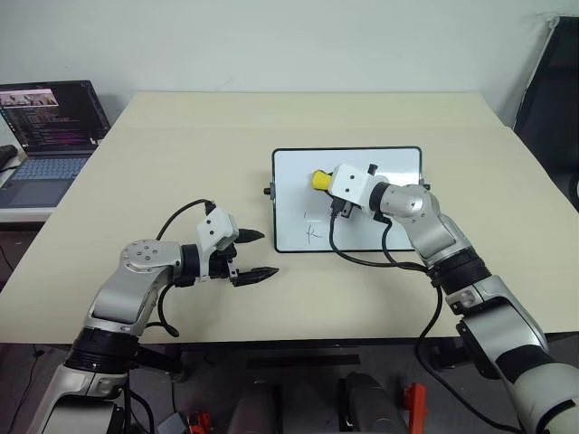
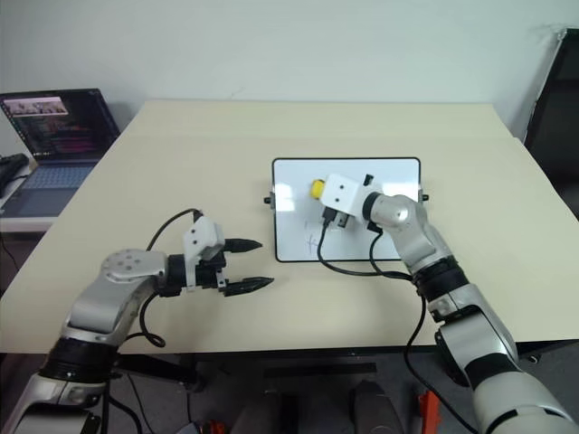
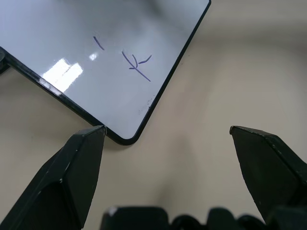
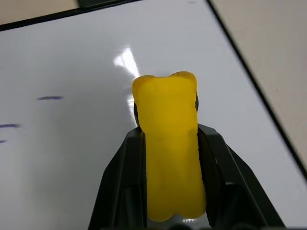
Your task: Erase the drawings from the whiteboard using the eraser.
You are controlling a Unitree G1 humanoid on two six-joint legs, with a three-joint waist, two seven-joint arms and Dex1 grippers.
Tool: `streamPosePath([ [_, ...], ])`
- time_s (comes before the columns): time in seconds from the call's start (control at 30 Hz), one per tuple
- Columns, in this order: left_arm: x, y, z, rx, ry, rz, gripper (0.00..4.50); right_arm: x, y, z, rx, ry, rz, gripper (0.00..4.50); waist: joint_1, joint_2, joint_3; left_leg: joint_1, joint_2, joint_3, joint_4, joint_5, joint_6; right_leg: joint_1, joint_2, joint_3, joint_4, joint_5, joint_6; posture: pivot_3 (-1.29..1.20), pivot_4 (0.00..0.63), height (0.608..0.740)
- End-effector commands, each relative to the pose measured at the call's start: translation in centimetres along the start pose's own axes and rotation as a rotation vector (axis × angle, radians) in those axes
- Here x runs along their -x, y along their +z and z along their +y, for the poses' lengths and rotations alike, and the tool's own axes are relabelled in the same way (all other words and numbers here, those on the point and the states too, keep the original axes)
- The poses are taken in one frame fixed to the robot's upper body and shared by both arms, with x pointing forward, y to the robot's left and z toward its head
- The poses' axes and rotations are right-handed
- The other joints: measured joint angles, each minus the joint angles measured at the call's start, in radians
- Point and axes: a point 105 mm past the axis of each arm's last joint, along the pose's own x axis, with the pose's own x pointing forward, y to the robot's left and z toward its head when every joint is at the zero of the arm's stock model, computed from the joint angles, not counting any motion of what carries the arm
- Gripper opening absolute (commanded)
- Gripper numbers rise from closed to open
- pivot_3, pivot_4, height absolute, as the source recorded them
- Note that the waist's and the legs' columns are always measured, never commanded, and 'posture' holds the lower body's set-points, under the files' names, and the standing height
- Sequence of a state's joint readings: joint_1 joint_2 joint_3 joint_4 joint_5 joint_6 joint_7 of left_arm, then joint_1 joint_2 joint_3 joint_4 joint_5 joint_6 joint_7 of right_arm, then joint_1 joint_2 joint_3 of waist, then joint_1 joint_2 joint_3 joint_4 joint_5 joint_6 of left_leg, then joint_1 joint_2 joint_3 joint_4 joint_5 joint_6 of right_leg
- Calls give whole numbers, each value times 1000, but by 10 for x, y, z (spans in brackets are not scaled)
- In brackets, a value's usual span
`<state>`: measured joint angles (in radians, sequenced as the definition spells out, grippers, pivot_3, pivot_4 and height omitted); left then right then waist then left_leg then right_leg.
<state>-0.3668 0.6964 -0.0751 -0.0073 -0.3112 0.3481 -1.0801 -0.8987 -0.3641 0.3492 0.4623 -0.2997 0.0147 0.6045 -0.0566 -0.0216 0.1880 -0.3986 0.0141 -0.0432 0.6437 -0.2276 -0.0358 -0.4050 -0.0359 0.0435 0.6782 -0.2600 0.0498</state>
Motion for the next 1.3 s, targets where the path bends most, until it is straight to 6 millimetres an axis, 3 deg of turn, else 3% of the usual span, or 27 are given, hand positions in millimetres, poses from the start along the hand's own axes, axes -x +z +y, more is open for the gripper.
streamPosePath([
  [0.03,0,12,3,-36,7,-27,4500,-1,-3,1,16,11,14,1049,0,0,0,0,0,0,0,0,0,0,0,0,0,0,0,0,150,740],
  [0.17,0,11,3,-35,9,-26,4500,0,4,27,14,126,-23,1048,-1,0,0,0,0,0,-1,0,0,0,0,0,0,0,0,0,150,740],
  [0.27,0,11,3,-33,7,-25,4500,2,7,57,10,271,-36,1048,-1,0,0,0,0,0,-1,0,0,0,0,0,0,0,0,0,150,740],
  [0.43,0,12,2,-34,1,-26,4500,5,2,59,23,298,-8,1048,0,0,0,0,0,0,-1,0,0,0,0,-1,0,0,0,0,150,740],
  [0.5,0,11,2,-34,0,-25,4500,5,1,55,25,274,-2,1048,0,0,0,0,0,0,-1,0,0,0,0,-1,0,0,0,0,150,740],
  [0.63,-1,11,2,-34,-2,-26,4500,2,2,28,34,131,7,1048,0,0,0,0,0,0,-1,0,0,0,0,-1,0,0,0,0,150,740],
  [0.77,-2,13,2,-37,-5,-29,4500,6,16,-15,-8,-55,-41,1048,1,0,0,0,0,-1,-1,0,0,0,0,-1,0,0,0,0,150,740],
  [0.87,-2,20,3,-45,-13,-50,4500,22,39,-35,-90,-82,-165,1048,2,0,1,-2,0,-1,-1,0,0,-1,0,-1,-1,0,0,0,150,740],
  [0.97,0,33,6,-62,-21,-88,4500,55,56,-36,-162,3,-290,1048,7,0,1,-3,0,-2,-3,0,0,-2,0,-2,-2,0,0,0,150,740],
  [1.1,7,53,11,-84,-25,-143,4500,103,36,-34,-178,83,-236,1048,23,0,1,-6,0,-4,-4,-2,-1,-2,0,-4,-7,-2,1,0,150,740],
  [1.3,17,65,15,-133,-33,-135,4500,151,7,-17,-186,191,-85,1048,23,0,1,-8,0,-4,-4,-2,-1,-2,-1,-5,-14,-1,2,0,150,740],
])
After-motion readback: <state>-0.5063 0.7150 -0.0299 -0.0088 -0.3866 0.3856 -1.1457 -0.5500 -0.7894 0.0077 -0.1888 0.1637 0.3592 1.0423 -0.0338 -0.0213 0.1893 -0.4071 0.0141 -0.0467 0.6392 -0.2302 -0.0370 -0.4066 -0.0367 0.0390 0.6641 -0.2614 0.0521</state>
